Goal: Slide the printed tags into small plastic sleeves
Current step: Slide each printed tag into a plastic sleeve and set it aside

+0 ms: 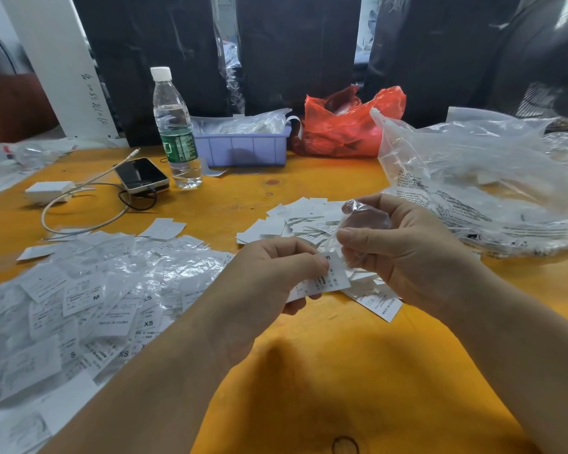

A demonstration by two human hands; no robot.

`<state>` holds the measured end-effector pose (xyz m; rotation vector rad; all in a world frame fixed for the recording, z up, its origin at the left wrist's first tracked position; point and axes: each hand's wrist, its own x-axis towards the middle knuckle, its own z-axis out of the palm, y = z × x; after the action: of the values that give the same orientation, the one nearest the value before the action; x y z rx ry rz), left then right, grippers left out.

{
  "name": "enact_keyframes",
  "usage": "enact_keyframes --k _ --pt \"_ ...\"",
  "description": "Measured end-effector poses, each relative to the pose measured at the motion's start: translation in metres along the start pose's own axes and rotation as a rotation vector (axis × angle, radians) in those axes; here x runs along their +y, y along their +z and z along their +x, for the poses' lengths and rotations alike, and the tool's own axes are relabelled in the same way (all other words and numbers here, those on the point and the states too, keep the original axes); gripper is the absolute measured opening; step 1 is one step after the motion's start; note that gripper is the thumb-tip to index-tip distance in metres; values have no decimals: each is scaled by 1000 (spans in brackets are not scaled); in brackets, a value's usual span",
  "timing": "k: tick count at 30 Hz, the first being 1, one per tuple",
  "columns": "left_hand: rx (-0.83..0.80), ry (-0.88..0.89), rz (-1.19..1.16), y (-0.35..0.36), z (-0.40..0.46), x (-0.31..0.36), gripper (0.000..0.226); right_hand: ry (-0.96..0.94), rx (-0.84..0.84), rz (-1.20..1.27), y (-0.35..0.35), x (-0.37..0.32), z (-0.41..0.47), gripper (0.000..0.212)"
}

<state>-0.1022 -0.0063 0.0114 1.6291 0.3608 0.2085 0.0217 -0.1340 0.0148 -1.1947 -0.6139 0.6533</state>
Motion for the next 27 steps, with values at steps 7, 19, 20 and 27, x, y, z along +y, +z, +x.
enact_keyframes --k 7,19,20,27 --pt "18 -6 -6 0 1 -1 20 -4 -7 -33 1 -1 -2 46" --pt "21 1 3 -1 1 -1 16 15 -2 -55 2 0 -3 56" --pt "23 2 2 -1 1 -1 15 13 1 -63 2 0 -3 55" --pt "15 21 22 -1 0 -1 10 6 12 -62 1 0 -3 52"
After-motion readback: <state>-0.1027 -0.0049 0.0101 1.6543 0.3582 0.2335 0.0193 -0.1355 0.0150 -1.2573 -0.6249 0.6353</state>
